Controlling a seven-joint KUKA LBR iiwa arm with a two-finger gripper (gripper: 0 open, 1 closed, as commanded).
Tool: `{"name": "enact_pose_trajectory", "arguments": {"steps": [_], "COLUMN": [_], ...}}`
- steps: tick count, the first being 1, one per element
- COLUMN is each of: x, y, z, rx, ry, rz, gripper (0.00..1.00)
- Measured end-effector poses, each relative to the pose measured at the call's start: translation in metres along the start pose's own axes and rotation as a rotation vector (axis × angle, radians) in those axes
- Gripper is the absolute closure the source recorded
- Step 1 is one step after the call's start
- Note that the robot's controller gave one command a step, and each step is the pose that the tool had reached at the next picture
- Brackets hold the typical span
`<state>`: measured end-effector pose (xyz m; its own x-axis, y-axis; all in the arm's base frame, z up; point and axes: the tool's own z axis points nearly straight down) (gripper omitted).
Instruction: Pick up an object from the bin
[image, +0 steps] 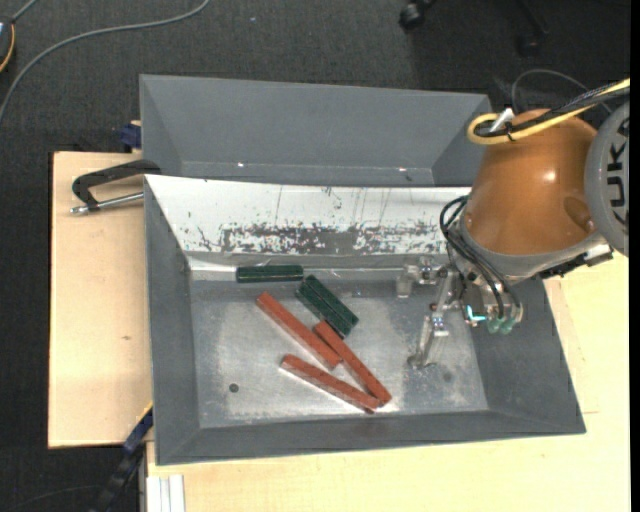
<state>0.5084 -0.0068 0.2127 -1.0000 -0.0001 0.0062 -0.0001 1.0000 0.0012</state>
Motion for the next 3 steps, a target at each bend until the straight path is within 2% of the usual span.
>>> {"name": "enact_pose_trajectory", "arguments": {"steps": [1,2,3], "x": [-0.02,-0.031,-0.072], "y": [0.068,0.105,0.115], "z": [0.061,0.143,0.057], "rx": [-0.001,0.0,-0.004], "ry": [-0.003,-0.002,-0.02], "rz": [-0.364,-0.04,0.133], "gripper": [0.0,0.0,0.0]}}
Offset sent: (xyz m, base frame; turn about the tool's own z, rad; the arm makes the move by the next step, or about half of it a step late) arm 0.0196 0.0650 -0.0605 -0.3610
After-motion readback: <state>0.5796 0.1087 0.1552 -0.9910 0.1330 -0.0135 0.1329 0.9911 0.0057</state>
